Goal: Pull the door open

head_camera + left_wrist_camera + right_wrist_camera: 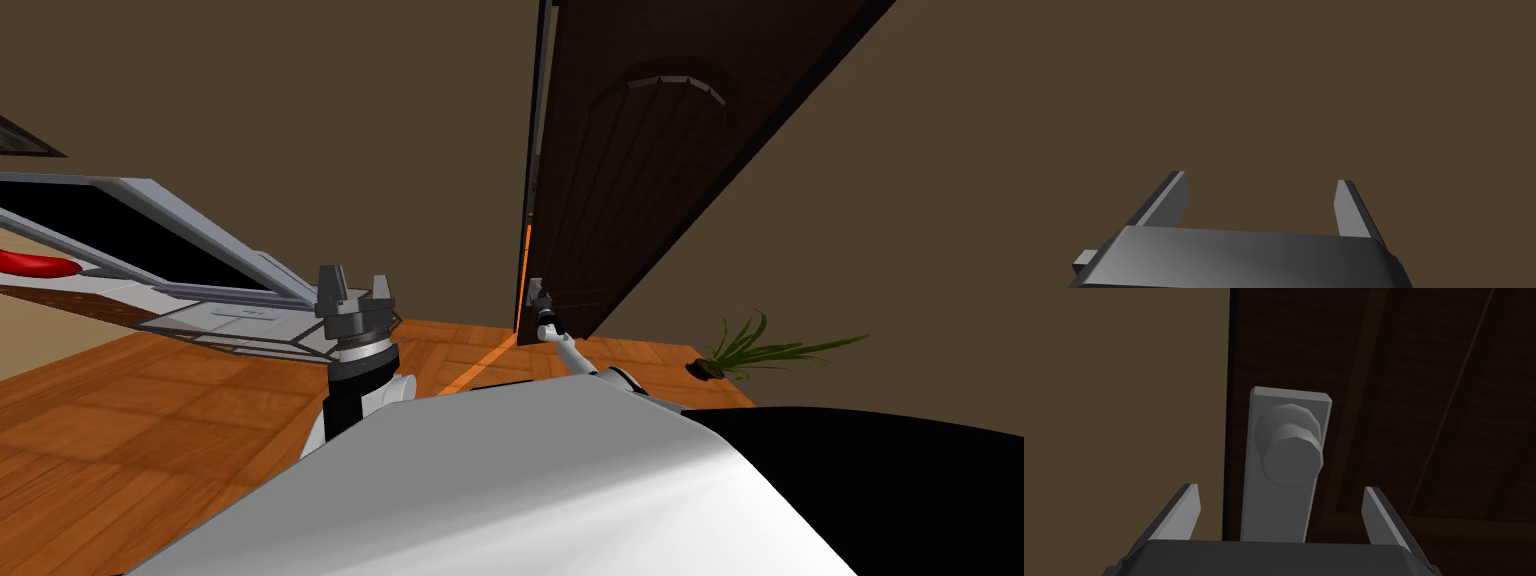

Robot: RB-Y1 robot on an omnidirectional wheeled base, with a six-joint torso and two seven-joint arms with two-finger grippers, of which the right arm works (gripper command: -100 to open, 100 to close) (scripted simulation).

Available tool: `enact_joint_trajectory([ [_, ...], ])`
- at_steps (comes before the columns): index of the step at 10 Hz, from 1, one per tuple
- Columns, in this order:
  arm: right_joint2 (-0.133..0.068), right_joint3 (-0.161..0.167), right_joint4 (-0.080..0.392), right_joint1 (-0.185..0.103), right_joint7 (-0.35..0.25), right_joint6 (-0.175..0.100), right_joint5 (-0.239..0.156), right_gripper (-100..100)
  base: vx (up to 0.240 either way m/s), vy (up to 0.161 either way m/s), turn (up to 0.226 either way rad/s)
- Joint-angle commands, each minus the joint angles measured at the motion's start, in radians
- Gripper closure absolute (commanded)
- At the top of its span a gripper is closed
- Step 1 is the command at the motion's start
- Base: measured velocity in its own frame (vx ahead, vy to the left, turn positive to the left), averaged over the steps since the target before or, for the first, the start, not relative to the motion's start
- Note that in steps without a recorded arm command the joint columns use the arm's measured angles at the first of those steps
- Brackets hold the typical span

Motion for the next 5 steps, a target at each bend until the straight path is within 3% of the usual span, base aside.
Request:
enact_joint_trajectory([
  [1, 0.004, 0.007, 0.001, -0.003, -0.041, 0.005, -0.021, -100, -0.079, -0.038, 0.024],
  [3, 0.005, 0.008, 0.004, -0.006, -0.046, 0.005, -0.023, -100, -0.046, -0.024, 0.014],
  [5, -0.058, -0.005, 0.016, 0.009, -0.098, -0.008, -0.039, -100, 0.117, 0.031, 0.213],
])
